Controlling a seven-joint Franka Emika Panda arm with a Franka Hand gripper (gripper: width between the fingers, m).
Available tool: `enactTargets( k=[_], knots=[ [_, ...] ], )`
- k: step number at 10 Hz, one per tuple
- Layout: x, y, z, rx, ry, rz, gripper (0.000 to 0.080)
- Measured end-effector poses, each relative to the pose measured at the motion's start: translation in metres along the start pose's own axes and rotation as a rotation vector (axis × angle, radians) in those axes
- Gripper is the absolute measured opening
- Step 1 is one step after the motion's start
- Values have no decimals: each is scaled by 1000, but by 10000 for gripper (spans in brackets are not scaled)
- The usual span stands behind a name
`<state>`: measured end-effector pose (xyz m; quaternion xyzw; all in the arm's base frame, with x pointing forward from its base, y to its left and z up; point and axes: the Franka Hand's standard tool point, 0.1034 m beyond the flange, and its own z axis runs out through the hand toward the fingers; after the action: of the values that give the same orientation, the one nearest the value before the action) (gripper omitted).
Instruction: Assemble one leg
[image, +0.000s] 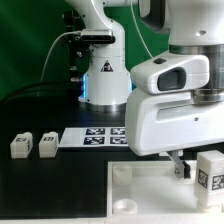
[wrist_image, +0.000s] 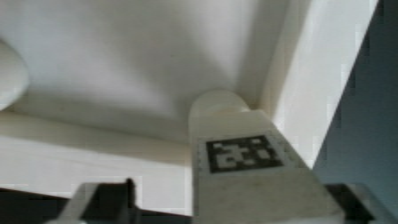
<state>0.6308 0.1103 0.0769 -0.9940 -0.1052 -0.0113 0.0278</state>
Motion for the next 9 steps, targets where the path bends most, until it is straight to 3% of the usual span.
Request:
enactTargets(
  k=[1,2,4,6,8,9],
  knots=[
    [0,-2,0,5,0,115,427],
    [0,-2,0,9,-1,229,291],
    [0,-5,1,8,-17,382,291],
    [2,-5,3,55,-46,751,291],
    [3,-3,4,126,-83,1184,291],
    [4,-2,4,135,-93,1282,292]
  ],
)
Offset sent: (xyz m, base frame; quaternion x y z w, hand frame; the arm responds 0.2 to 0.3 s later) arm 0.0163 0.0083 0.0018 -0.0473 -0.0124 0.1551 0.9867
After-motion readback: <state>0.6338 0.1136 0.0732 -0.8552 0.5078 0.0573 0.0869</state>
